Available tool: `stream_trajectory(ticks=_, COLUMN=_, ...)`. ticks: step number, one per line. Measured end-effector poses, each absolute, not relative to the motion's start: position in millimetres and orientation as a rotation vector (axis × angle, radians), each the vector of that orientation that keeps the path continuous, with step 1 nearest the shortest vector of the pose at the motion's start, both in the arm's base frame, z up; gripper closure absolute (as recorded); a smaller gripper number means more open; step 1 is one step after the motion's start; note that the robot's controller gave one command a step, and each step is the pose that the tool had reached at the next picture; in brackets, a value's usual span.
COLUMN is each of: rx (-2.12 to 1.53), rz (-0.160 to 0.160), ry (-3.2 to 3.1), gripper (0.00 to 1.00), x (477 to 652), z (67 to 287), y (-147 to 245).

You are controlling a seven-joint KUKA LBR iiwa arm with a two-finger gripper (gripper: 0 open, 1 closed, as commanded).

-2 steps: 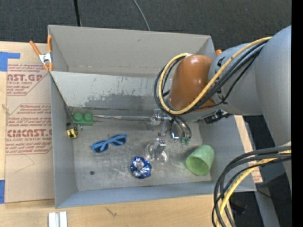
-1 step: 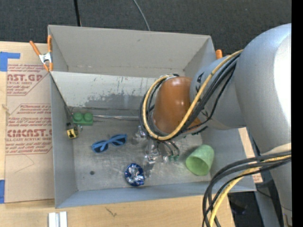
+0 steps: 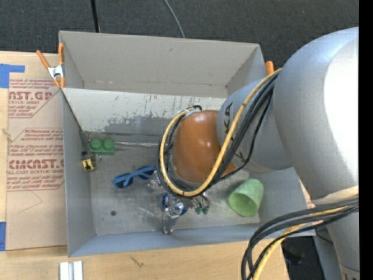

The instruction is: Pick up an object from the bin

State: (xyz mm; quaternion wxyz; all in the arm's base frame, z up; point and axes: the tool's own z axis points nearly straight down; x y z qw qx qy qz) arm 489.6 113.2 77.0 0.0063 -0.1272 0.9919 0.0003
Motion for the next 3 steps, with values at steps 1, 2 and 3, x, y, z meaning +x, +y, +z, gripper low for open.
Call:
stream_trajectory(ticks=1, rx=-0.498, rz=0.004, ry=3.088, gripper=0.0, x=495.5, z=73.1, y=44.6)
stream_trajectory(ticks=2, rx=-0.502, rz=0.004, ry=3.088, gripper=1.0, x=495.7, z=73.9, y=47.3)
stream_trajectory(ticks=3, rx=-0.646, rz=-0.002, ry=3.065, gripper=1.0, x=502.2, z=245.3, y=39.2)
